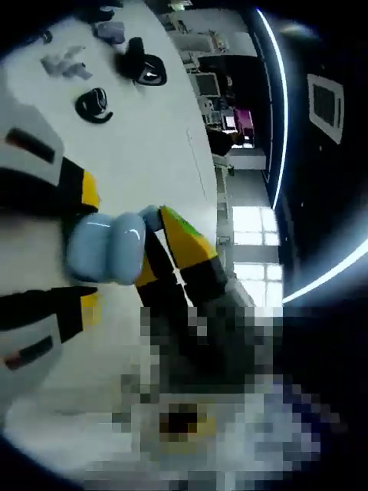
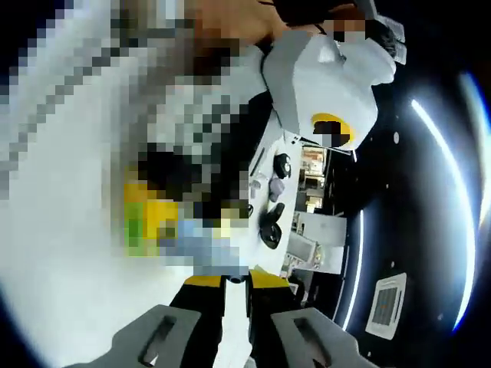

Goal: Pick up the earbuds from the table and place the earbuds into the earbud case

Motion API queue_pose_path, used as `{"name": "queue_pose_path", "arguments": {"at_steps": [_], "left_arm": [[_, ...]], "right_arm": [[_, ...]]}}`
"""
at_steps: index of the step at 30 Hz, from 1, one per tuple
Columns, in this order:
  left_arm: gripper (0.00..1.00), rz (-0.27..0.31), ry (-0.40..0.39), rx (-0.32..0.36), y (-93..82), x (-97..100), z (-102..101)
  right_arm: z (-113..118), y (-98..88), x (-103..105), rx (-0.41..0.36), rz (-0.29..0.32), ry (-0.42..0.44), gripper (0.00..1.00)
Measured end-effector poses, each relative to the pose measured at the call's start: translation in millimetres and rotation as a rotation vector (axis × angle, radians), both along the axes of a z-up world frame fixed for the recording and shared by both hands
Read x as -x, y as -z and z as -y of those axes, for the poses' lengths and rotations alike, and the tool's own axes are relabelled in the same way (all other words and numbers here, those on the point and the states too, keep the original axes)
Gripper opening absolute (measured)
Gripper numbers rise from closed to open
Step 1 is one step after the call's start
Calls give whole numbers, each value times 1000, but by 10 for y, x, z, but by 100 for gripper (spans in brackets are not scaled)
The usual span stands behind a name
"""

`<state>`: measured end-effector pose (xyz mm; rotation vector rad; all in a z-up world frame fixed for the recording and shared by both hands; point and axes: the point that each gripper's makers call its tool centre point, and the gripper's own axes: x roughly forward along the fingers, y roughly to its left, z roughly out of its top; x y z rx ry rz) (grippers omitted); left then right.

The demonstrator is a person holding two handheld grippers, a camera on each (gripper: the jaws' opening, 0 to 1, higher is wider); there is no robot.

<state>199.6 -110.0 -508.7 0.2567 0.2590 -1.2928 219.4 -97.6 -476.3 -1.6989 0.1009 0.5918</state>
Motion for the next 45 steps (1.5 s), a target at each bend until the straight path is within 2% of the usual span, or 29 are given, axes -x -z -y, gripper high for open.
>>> {"name": "queue_pose_path", "arguments": {"at_steps": [9, 13, 16, 18, 21, 23, 25, 26, 31, 38, 45], "left_arm": [[37, -24, -20, 29, -16, -24, -4], [37, -81, -7, 148, -199, 0, -16], [37, -109, 30, 260, -395, 42, -44], [37, -127, 49, 303, -468, 61, -62], [37, -119, 59, 349, -568, 70, -94], [37, -87, 62, 378, -648, 88, -103], [37, -55, 63, 387, -689, 106, -103], [37, -21, 62, 384, -710, 117, -100], [37, 13, 56, 374, -718, 137, -76], [37, 18, 30, 380, -735, 91, -93], [37, 55, 8, 363, -732, 88, -72]], "right_arm": [[-97, -56, 57, -25, -14, -7, 9], [-135, -171, 67, -47, -1, -18, 9], [-145, -346, 84, -91, 20, -20, 9], [-143, -447, 100, -111, 26, -22, 9], [-116, -616, 103, -131, 65, -17, 9], [-102, -663, 118, -131, 74, -15, 9], [-102, -684, 121, -129, 84, -17, 9], [-108, -709, 126, -127, 94, -19, 9], [-130, -741, 137, -113, 117, -20, 9], [-109, -763, 120, -83, 131, -14, 9], [-61, -824, 76, -36, 165, 9, 9]]}}
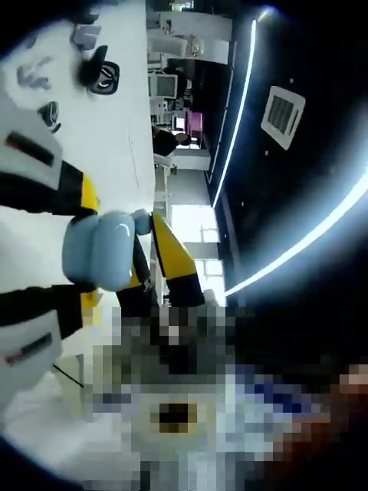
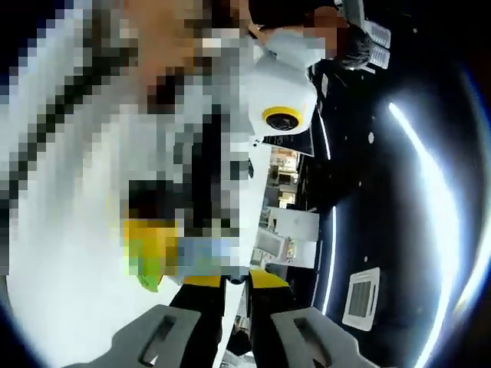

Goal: Pick up the earbuds from the table and place the earbuds into the earbud case

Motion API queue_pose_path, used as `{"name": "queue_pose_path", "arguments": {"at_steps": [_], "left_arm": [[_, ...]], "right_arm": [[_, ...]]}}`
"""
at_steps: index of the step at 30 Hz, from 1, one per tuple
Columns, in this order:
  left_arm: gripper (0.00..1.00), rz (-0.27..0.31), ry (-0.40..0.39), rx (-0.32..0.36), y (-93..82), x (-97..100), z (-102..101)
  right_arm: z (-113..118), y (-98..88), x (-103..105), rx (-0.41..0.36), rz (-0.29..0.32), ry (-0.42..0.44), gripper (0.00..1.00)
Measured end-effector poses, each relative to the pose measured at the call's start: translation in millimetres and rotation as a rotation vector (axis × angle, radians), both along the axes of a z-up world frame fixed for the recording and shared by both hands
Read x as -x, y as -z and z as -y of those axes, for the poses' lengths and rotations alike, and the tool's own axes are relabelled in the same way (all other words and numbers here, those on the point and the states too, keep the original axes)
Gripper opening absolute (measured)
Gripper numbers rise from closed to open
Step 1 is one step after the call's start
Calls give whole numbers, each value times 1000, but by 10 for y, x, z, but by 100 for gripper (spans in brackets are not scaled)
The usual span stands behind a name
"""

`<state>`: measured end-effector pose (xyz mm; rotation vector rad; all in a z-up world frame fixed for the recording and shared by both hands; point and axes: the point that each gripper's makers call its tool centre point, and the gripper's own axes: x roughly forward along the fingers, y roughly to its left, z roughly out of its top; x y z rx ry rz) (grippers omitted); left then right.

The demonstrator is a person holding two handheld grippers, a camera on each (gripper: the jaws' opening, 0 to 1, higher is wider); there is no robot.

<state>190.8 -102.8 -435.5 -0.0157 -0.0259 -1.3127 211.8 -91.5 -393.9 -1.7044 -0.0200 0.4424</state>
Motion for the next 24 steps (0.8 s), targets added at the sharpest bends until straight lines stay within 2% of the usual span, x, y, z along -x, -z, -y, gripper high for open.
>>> {"name": "queue_pose_path", "arguments": {"at_steps": [4, 8, 11, 13, 19, 21, 24], "left_arm": [[37, 4, -1, 9, -19, 2, -1], [37, -2, 1, 14, -25, -2, 1], [37, -13, -3, 25, -35, -26, -22], [37, -13, -2, 24, -29, -27, -22], [37, -8, 2, 24, -29, -23, -18], [37, -14, 2, 30, -34, -34, -25], [37, -29, 6, 47, -49, -49, -40]], "right_arm": [[26, -44, -7, -6, 5, 13, 10], [75, -65, 72, -16, 2, 16, 10], [69, -15, 81, -25, -24, 16, 9], [94, -48, 58, -31, -16, 22, 9], [162, -20, -48, -34, -60, 0, 10], [75, 39, 9, -63, -85, -12, 10], [58, 39, 2, -51, -75, -37, 11]]}}
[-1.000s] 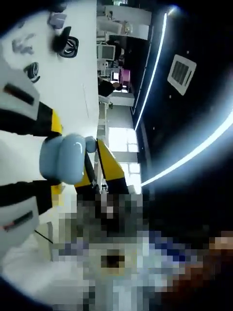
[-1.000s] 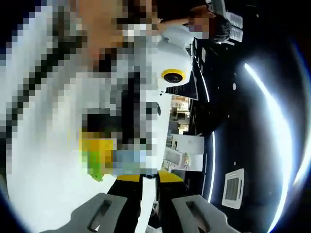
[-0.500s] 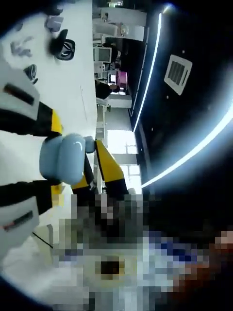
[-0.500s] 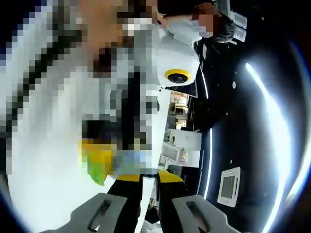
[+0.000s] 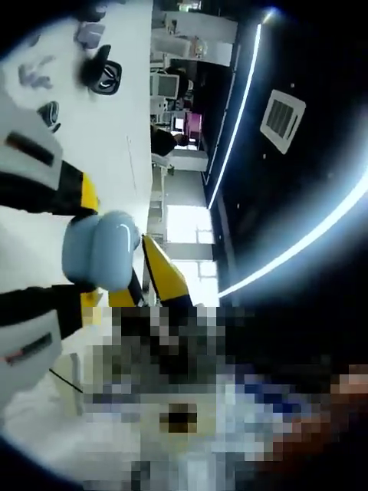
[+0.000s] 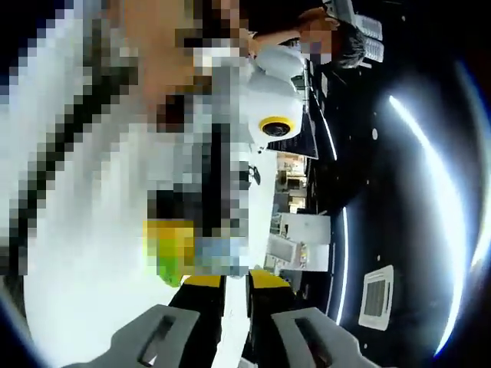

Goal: Pick up the earbuds from the table and place the earbuds into the earbud case

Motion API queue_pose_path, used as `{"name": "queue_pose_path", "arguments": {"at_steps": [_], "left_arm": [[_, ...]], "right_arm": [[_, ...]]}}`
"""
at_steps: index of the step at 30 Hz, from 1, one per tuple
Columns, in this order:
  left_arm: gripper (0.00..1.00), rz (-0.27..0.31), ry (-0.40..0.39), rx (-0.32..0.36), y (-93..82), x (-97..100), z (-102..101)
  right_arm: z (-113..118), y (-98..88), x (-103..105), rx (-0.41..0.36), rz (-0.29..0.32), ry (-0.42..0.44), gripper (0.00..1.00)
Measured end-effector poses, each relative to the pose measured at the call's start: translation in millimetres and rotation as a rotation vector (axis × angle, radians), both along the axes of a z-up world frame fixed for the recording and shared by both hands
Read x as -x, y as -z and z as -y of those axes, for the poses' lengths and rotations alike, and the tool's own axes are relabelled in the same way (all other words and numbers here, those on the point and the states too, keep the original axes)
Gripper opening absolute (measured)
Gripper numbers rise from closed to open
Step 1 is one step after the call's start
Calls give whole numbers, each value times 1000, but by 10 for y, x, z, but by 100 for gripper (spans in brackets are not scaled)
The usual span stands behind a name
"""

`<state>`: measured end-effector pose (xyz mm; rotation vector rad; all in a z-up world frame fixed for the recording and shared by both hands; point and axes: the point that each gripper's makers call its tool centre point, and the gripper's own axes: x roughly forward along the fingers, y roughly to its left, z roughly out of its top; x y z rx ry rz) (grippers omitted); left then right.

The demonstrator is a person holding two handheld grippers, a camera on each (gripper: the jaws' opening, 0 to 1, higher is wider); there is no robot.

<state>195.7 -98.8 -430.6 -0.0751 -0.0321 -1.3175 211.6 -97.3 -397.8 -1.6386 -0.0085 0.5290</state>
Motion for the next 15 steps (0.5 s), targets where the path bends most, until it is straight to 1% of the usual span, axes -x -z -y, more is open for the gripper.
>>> {"name": "queue_pose_path", "arguments": {"at_steps": [2, 4, 6, 7, 8, 11, 15], "left_arm": [[37, -7, -1, 4, -3, -10, -5], [37, -18, -2, 0, 11, -21, -2], [37, -17, 4, 9, -10, -51, 20], [37, -18, 6, 11, -15, -63, 30], [37, -19, 6, 14, -20, -66, 29], [37, -38, 16, 39, -52, -92, 27], [37, -71, 43, 67, -84, -100, 18]], "right_arm": [[8, -6, -33, 9, 11, -19, 12], [40, -23, -73, 16, 12, -18, 15], [53, -41, -78, 14, 12, -21, 16], [-79, 6, 16, 10, 10, -19, 17], [-88, 13, 29, 6, 6, -17, 17], [-75, 50, 44, -14, -21, -3, 19], [7, 95, 32, -101, -110, 21, 20]]}}
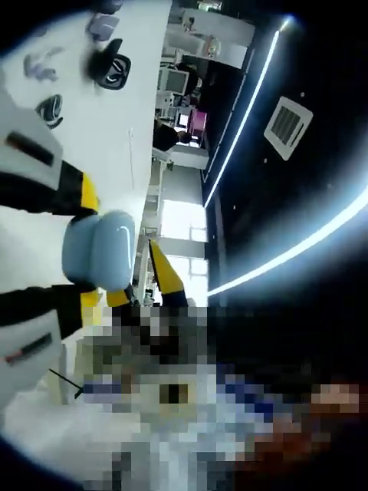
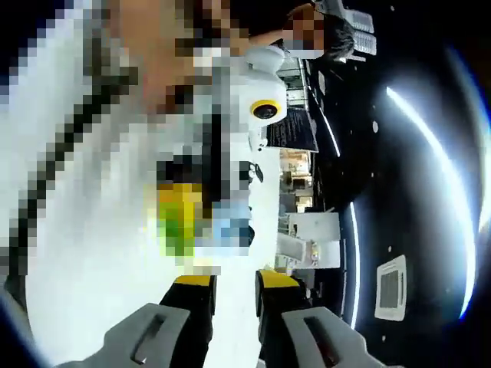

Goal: Pick up the earbuds from the table and place the earbuds into the earbud case

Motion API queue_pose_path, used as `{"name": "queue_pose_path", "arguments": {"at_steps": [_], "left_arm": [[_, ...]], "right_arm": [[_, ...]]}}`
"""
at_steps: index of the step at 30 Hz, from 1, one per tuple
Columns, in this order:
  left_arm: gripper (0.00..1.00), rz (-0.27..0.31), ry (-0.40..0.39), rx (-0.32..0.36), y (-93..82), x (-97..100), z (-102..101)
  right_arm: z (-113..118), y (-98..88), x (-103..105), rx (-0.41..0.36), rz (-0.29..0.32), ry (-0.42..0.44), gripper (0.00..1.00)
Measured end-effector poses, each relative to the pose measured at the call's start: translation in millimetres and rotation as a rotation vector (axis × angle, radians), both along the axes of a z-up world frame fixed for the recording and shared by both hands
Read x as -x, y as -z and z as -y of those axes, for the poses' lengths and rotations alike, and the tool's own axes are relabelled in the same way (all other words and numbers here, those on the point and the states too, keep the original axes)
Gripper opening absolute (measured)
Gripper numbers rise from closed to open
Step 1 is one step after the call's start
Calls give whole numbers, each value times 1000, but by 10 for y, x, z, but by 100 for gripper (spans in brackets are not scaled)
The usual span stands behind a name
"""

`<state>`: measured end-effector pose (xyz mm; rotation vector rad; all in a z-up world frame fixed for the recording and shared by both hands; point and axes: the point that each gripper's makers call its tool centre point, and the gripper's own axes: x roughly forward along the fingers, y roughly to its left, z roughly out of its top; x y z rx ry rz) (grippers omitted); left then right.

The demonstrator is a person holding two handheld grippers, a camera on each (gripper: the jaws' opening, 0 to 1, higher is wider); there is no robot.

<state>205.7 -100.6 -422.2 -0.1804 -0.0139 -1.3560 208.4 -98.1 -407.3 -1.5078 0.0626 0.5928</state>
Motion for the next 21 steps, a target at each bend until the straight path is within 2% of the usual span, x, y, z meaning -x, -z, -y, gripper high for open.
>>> {"name": "queue_pose_path", "arguments": {"at_steps": [1, 3, 6, 9, 14, 16, 21], "left_arm": [[37, -5, 13, 2, -2, 24, 1], [37, -10, 39, 0, 0, 60, 17], [37, -25, 88, -15, 19, 131, 49], [37, -56, 133, -11, 15, 192, 79], [37, -95, 197, 22, -24, 296, 92], [37, -102, 213, 24, -24, 325, 89], [37, -116, 255, 27, -30, 404, 91]], "right_arm": [[36, -4, -12, -44, -36, 4, 20], [167, 0, 99, -89, -84, -5, 19], [104, -53, 131, -117, -125, -152, 20], [-2, -173, 191, -160, -119, -296, 18], [-119, -184, 305, -138, -117, -439, 14], [-142, -204, 328, -134, -111, -465, 14], [-219, -205, 420, -136, -160, -544, 15]]}}
